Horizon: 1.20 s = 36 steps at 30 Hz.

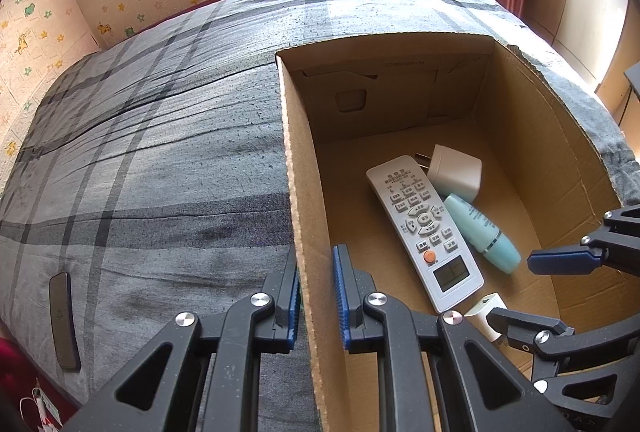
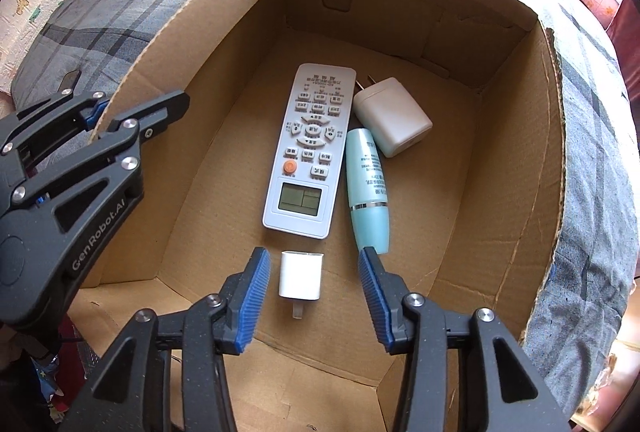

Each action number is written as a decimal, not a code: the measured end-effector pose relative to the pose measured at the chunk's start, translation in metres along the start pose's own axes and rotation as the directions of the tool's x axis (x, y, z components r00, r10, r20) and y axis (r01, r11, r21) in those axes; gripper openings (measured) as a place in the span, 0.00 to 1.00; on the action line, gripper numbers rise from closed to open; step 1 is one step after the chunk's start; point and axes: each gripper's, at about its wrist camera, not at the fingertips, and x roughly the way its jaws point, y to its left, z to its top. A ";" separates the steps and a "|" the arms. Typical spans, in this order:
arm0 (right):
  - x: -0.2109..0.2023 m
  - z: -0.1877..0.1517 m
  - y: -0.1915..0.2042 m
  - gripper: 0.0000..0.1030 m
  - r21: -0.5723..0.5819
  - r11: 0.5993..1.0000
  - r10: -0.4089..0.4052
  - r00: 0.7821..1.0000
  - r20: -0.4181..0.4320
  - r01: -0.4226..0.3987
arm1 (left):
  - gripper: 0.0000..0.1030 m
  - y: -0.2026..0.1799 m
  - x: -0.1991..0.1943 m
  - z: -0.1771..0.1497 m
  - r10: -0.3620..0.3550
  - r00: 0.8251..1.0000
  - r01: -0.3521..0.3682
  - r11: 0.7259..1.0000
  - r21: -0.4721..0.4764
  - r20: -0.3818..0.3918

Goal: Organize rigid objects
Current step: 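Lower the plug below the remote and open the right gripper, then move the right gripper back over the black fob and keys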

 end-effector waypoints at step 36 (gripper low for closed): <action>-0.116 -0.038 -0.070 0.99 0.105 0.993 -0.082 0.954 0.289 0.053 | 0.16 0.001 -0.001 0.000 0.000 1.000 0.000 1.000 0.001 -0.001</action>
